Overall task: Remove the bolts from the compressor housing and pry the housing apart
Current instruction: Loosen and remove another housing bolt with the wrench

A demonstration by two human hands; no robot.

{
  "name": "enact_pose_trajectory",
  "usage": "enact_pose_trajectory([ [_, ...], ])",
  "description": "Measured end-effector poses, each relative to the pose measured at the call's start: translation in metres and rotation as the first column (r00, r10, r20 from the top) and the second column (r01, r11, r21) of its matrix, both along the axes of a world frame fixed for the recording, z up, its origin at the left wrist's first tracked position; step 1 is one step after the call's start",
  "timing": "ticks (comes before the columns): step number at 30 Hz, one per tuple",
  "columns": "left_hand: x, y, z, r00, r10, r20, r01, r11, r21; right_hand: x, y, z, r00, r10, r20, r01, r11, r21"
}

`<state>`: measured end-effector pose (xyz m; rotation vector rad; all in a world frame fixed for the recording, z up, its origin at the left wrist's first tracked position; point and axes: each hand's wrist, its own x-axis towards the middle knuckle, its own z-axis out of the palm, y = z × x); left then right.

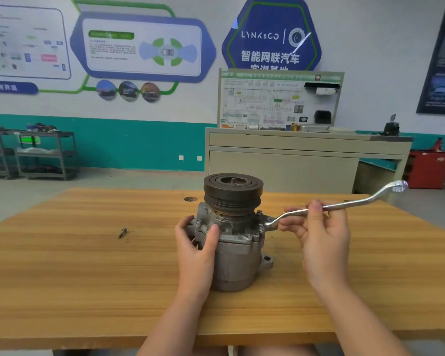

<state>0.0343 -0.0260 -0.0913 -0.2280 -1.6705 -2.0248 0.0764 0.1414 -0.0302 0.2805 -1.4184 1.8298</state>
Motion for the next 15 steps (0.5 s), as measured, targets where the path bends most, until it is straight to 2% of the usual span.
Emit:
enact_pose_trajectory([
  [3, 0.001, 0.000, 0.000, 1.000, -0.014, 0.002, 0.014, 1.000, 0.003, 0.003, -0.008, 0.000, 0.989, -0.115, -0.088, 0.129, 0.976, 0.175],
  [6, 0.001, 0.000, 0.000, 1.000, -0.030, 0.003, 0.030, 0.999, 0.010, 0.003, -0.012, -0.004, 0.962, -0.182, -0.203, 0.248, 0.894, 0.374],
  [11, -0.004, 0.000, -0.003, 1.000, 0.000, -0.020, 0.000, 1.000, 0.008, 0.002, -0.019, -0.014, 0.865, -0.209, -0.456, 0.474, 0.634, 0.610],
  [14, -0.004, 0.000, -0.004, 0.999, -0.020, -0.029, 0.021, 1.000, 0.022, -0.002, -0.031, -0.025, 0.775, -0.172, -0.609, 0.614, 0.436, 0.658],
  [15, -0.003, 0.000, -0.004, 0.999, -0.014, -0.036, 0.015, 1.000, 0.011, -0.004, -0.033, -0.029, 0.755, -0.176, -0.632, 0.639, 0.417, 0.646],
])
